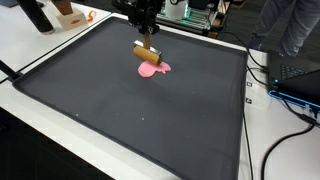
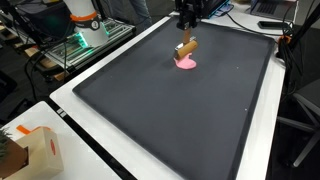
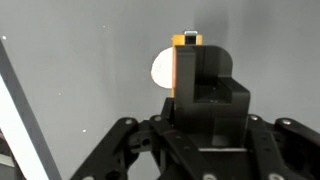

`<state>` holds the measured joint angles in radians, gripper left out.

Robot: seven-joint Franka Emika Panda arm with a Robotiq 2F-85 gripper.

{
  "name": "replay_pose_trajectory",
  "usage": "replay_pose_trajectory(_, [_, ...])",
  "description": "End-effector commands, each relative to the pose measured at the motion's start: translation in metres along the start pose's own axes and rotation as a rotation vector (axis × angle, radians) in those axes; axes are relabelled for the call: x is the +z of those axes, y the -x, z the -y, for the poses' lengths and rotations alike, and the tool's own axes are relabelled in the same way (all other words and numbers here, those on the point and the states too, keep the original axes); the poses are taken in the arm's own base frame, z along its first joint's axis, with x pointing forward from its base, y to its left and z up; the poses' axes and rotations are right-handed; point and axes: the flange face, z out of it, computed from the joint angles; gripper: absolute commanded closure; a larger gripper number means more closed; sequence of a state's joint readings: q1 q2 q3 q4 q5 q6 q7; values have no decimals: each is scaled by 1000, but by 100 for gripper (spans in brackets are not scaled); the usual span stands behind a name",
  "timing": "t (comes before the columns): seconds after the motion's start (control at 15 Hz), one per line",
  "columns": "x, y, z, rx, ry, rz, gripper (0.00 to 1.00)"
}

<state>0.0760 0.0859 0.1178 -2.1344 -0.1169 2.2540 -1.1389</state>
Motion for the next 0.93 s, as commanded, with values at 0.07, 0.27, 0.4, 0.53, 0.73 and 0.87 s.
replay_pose_trajectory(0.07, [-22, 17, 10, 236, -11, -74, 76])
replay_pose_trajectory(0.27, [-24, 37, 7, 393, -40, -119, 76])
replay_pose_trajectory(0.4, [-22, 56, 3, 503, -50, -141, 76])
replay_pose_trajectory(0.53, [-16, 77, -3, 608, -73, -158, 76])
replay_pose_trajectory(0.73, [-2, 111, -8, 759, -124, -188, 76])
replay_pose_trajectory(0.87, [9, 132, -9, 842, -180, -229, 76])
